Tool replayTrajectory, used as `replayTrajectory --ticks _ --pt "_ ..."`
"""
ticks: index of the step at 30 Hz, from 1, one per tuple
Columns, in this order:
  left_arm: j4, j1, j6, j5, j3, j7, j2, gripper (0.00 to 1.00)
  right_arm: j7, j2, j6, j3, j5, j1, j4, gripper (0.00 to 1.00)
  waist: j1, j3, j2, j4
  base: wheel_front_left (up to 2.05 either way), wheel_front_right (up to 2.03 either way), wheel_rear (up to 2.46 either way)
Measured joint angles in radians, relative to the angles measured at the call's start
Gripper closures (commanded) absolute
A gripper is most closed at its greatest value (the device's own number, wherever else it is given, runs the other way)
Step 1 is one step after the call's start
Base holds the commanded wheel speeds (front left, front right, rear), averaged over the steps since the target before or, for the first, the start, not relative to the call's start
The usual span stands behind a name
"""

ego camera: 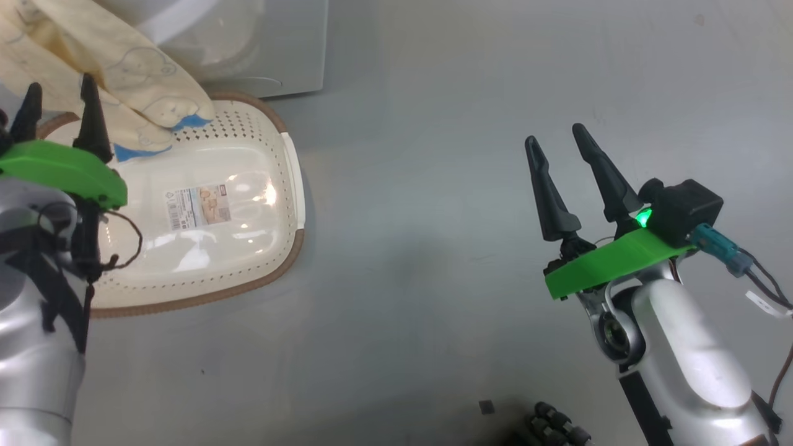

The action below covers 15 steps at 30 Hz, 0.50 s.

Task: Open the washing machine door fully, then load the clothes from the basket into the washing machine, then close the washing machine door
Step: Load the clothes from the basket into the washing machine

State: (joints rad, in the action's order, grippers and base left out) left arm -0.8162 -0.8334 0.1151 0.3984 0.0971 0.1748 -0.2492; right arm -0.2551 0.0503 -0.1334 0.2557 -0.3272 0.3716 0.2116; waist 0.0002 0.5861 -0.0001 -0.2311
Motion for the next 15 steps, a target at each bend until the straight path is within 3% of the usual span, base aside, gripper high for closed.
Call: replayTrajectory --ticks 15 --pt "-0.300 -0.254 -0.007 0.008 -0.019 0.029 -0.043 0.00 0.000 0.000 0.000 0.017 -0.016 0.027 -0.013 0.00 -0.0002 0.078 0.0000 -0.060 0.00 0.00 0.00"
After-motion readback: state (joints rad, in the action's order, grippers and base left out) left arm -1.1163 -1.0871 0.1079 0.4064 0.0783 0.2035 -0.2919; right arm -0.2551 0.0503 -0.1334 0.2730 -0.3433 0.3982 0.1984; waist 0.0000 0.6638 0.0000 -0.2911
